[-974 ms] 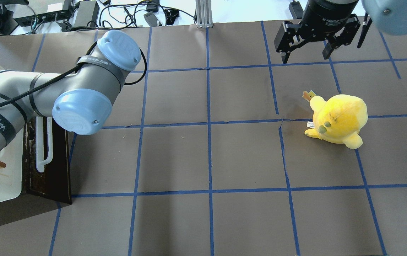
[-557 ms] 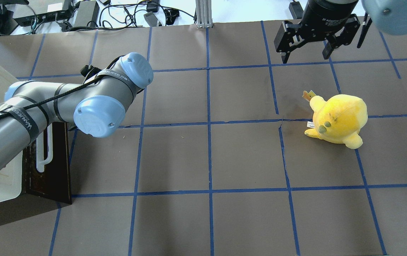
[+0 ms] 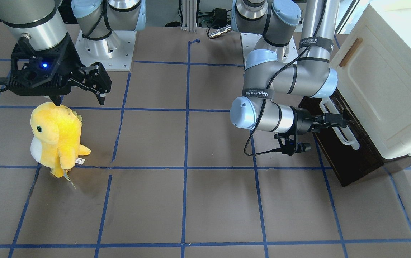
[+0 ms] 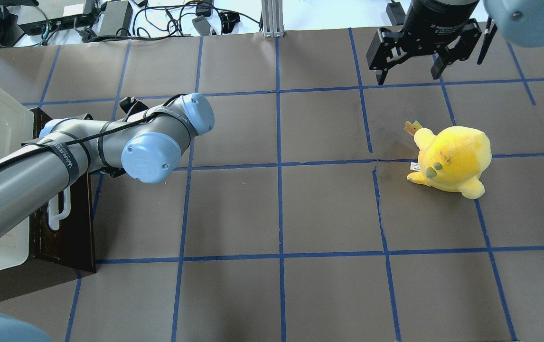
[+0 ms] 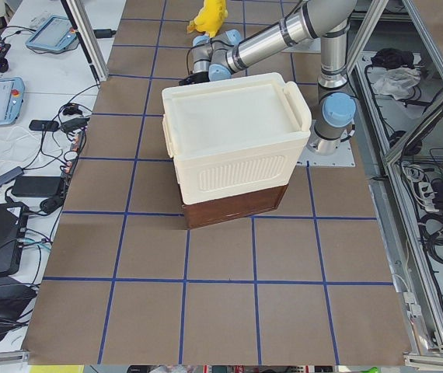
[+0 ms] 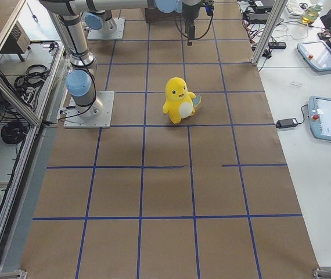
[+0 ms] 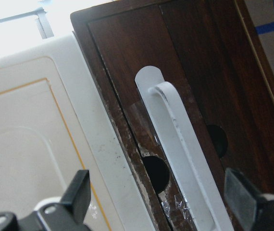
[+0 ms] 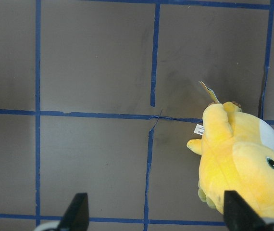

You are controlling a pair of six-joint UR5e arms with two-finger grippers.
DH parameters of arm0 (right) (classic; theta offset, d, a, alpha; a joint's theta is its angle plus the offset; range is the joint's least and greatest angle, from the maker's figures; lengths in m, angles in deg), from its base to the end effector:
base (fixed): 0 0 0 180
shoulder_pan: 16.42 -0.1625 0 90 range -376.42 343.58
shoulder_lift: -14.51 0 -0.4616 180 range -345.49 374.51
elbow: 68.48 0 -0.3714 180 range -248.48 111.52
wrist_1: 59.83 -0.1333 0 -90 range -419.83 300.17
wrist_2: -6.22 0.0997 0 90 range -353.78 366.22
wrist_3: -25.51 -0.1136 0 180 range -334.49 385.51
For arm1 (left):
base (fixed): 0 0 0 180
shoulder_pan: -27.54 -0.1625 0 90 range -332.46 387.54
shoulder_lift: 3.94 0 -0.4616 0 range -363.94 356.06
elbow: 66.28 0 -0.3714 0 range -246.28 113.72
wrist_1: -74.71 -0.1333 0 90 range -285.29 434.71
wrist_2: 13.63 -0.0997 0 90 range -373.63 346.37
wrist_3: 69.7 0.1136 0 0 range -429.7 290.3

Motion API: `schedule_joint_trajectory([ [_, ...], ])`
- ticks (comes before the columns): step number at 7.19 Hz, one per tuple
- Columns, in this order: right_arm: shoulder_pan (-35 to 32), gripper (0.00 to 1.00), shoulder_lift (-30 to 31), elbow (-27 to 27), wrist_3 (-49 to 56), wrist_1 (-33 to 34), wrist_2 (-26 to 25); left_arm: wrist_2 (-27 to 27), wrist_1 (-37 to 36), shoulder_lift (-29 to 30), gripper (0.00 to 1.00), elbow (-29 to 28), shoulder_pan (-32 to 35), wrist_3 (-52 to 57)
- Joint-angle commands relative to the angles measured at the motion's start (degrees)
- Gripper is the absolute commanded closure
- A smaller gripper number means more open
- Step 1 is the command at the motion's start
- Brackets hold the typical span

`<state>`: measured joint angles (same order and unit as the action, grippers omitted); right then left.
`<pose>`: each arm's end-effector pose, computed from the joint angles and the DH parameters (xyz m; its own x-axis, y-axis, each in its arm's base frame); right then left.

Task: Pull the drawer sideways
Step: 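Lower the left gripper around the white bar handle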

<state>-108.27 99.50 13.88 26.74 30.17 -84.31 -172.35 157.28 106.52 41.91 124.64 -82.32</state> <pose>0.1488 -0.5116 0.5305 -0.9985 -0.0533 0.0102 -0.0537 0.9975 -0.0457 -0.0909 -0.5080 0.2761 -0.3163 0.3261 -0.8909 0.0375 0.9426 0.3317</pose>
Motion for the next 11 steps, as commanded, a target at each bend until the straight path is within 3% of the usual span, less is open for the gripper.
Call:
schedule_joint_trajectory([
  [1,0.0,0.0,0.0,0.0,-0.01,0.0,0.0,-1.33,-0.13,2.21,0.09,0.09,-1.73,-0.03],
  [5,0.0,0.0,0.0,0.0,-0.01,0.0,0.0,-2.56,0.66,3.89,0.04,0.45,-2.97,-0.03],
  [7,0.0,0.0,0.0,0.0,0.08,0.0,0.0,-6.5,1.01,4.15,0.06,0.53,-2.97,-0.55],
  [10,0.0,0.0,0.0,0.0,-0.01,0.0,0.0,-7.22,1.1,4.33,0.08,1.14,-2.97,-0.82],
  [11,0.0,0.0,0.0,0.0,-0.01,0.0,0.0,-7.48,1.01,4.16,0.13,0.97,-3.23,-0.65],
])
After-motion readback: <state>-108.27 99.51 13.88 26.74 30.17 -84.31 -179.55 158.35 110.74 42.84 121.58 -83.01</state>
